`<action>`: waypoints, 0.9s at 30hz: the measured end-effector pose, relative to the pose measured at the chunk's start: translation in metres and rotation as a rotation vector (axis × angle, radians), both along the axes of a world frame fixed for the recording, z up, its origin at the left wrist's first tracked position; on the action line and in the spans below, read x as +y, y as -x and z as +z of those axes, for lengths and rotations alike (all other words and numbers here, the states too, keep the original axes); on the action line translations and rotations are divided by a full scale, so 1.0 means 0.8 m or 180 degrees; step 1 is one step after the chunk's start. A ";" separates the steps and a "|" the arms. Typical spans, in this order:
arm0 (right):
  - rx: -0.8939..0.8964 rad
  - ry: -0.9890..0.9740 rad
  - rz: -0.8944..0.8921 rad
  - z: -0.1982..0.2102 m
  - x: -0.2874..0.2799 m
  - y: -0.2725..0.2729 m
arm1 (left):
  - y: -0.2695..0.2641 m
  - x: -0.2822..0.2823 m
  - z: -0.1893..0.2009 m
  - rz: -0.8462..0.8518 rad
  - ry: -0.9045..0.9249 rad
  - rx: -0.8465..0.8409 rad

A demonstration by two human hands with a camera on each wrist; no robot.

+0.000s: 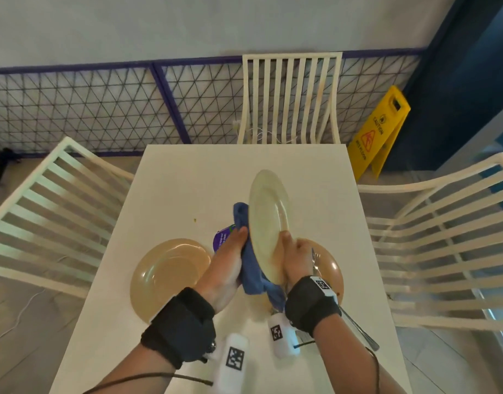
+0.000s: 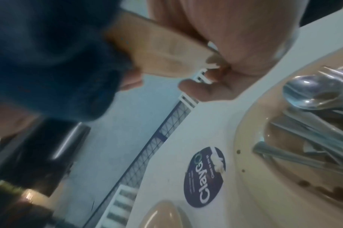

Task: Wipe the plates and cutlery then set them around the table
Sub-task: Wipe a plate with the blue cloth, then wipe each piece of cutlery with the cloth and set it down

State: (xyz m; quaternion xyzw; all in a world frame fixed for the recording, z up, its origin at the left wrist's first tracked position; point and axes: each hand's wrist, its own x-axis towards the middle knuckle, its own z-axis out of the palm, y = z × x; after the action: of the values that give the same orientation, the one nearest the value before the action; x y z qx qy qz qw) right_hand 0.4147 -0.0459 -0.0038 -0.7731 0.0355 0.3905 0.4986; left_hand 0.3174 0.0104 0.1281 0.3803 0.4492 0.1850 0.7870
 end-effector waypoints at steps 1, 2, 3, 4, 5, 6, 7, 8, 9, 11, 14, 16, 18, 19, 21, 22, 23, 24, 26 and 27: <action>-0.0082 -0.0006 0.0284 0.046 0.014 -0.045 | 0.005 0.010 0.003 -0.0020 -0.0009 -0.0038; 0.0119 -0.0142 -0.0164 0.041 0.013 -0.058 | 0.011 0.022 0.009 -0.0012 -0.0141 0.0025; 0.0093 -0.0172 -0.0177 0.040 0.012 -0.064 | 0.016 0.035 0.009 0.0059 -0.0315 -0.0011; 0.0054 -0.0345 -0.0260 0.034 0.023 -0.087 | 0.021 0.048 0.007 0.0082 -0.0454 0.0015; 0.0160 -0.0538 -0.0352 0.031 0.026 -0.089 | 0.025 0.061 0.004 0.0128 -0.0582 -0.0012; 0.0275 -0.0705 -0.0373 0.028 0.027 -0.089 | 0.028 0.073 0.000 0.0227 -0.0702 0.0022; 0.0293 -0.0807 -0.0487 0.022 0.033 -0.095 | 0.032 0.084 -0.004 0.0360 -0.0757 0.0063; 0.0293 -0.0820 -0.0564 0.022 0.040 -0.106 | 0.036 0.094 -0.004 0.0480 -0.0840 0.0114; 0.0202 -0.0811 -0.0543 0.016 0.047 -0.119 | 0.039 0.102 -0.007 0.0583 -0.0930 0.0163; 0.0151 -0.0606 -0.0549 0.003 0.065 -0.134 | 0.048 0.113 -0.013 0.0751 -0.1040 0.0287; 0.0264 -0.0427 -0.0574 -0.016 0.088 -0.142 | 0.061 0.121 -0.030 0.0725 -0.1069 0.0452; 0.0309 -0.0354 -0.0611 -0.036 0.104 -0.149 | 0.068 0.121 -0.041 0.0698 -0.1072 0.0544; 0.0376 -0.0279 -0.0427 -0.049 0.115 -0.154 | 0.074 0.120 -0.053 0.0653 -0.1073 0.0567; 0.0412 -0.0265 -0.0319 -0.055 0.120 -0.156 | 0.076 0.119 -0.057 0.0636 -0.1081 0.0598; 0.0480 -0.0207 -0.0266 -0.058 0.128 -0.159 | 0.082 0.118 -0.064 0.0591 -0.1092 0.0642; 0.0533 -0.0151 -0.0252 -0.057 0.132 -0.160 | 0.085 0.117 -0.067 0.0579 -0.1099 0.0679; 0.0556 -0.0171 -0.0238 -0.060 0.135 -0.160 | 0.089 0.116 -0.070 0.0579 -0.1100 0.0732; 0.0624 -0.0177 -0.0258 -0.059 0.137 -0.159 | 0.092 0.116 -0.072 0.0583 -0.1093 0.0761; 0.0711 -0.0130 -0.0203 -0.063 0.141 -0.161 | 0.097 0.115 -0.076 0.0585 -0.1068 0.0775; 0.0749 -0.0157 -0.0191 -0.067 0.143 -0.163 | 0.098 0.114 -0.077 0.0572 -0.1076 0.0796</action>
State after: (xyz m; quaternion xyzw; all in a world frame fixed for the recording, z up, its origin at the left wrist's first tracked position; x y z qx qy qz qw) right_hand 0.5448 0.0685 -0.0576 -0.7080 0.1074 0.4642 0.5213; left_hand 0.2391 0.1014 0.0663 0.4852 0.5379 0.2785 0.6307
